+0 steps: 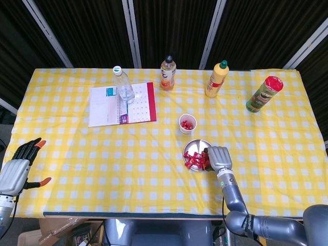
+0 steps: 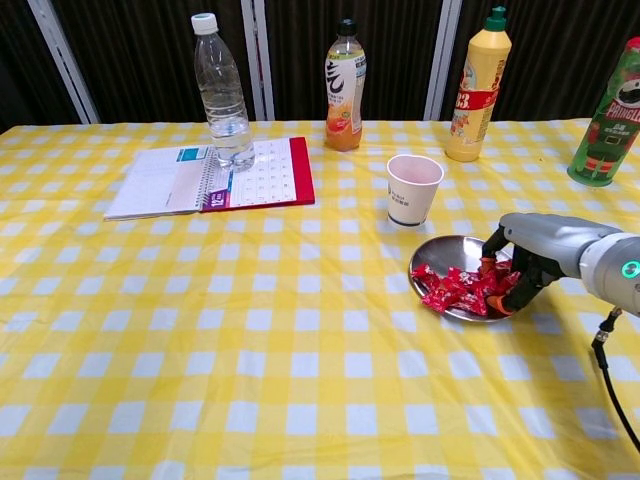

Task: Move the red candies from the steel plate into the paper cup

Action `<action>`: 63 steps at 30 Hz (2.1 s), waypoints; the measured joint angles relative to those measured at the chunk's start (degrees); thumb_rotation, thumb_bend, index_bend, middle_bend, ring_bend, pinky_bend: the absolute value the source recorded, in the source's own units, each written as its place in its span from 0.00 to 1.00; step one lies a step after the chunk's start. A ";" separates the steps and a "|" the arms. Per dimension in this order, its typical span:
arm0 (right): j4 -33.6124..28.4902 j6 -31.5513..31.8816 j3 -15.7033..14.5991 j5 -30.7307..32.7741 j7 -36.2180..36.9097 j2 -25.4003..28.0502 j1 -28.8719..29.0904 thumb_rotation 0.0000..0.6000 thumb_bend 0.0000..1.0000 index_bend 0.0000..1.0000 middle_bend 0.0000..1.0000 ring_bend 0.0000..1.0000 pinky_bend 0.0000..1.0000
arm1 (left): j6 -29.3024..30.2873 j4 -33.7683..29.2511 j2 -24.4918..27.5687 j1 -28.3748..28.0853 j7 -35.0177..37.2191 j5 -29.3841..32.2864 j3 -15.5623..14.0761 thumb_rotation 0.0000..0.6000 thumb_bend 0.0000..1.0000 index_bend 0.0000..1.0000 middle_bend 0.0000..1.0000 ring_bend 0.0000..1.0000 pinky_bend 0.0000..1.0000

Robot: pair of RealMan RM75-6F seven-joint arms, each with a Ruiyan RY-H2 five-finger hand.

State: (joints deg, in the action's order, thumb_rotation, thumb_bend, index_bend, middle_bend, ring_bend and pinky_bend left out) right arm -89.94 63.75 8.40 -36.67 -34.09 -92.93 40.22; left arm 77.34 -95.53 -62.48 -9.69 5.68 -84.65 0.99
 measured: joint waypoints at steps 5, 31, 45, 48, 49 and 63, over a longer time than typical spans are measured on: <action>-1.22 0.91 0.25 -2.28 0.70 0.39 -0.36 1.00 0.49 0.66 0.81 0.90 1.00 | 0.00 -0.28 0.03 -0.06 -0.08 -0.02 0.05 1.00 0.04 0.00 0.00 0.00 0.00; -6.86 2.02 12.20 0.04 -3.36 5.67 7.19 1.00 0.49 0.66 0.81 0.90 1.00 | -1.16 -0.48 0.25 -0.39 0.69 0.96 0.19 1.00 0.04 0.00 0.00 0.00 0.00; 9.82 -5.54 15.70 3.97 -1.21 -0.52 14.44 1.00 0.49 0.66 0.81 0.90 1.00 | -3.08 -1.35 0.88 -1.01 1.20 2.79 0.53 1.00 0.04 0.00 0.00 0.00 0.00; 13.85 -7.37 15.84 4.36 -0.02 -2.03 15.47 1.00 0.49 0.64 0.81 0.90 1.00 | -3.46 -1.55 0.99 -1.14 1.22 3.05 0.56 1.00 0.04 0.00 0.00 0.00 0.00; 15.35 -8.09 15.81 4.48 0.44 -2.62 15.80 1.00 0.49 0.62 0.81 0.90 1.00 | -3.55 -1.64 1.02 -1.18 1.21 3.12 0.57 1.00 0.04 0.00 0.00 0.00 0.00; 24.38 -12.85 14.01 4.05 4.65 -6.94 17.02 1.00 0.34 0.42 0.81 0.90 1.00 | -4.40 -2.28 1.37 -1.45 0.81 4.00 0.63 1.00 0.04 0.00 0.00 0.00 0.00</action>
State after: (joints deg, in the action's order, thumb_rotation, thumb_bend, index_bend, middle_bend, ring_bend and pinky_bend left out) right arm -65.56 50.90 22.41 -32.62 -29.44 -99.87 57.24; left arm 72.94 -97.81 -61.11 -11.15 6.49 -80.66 1.62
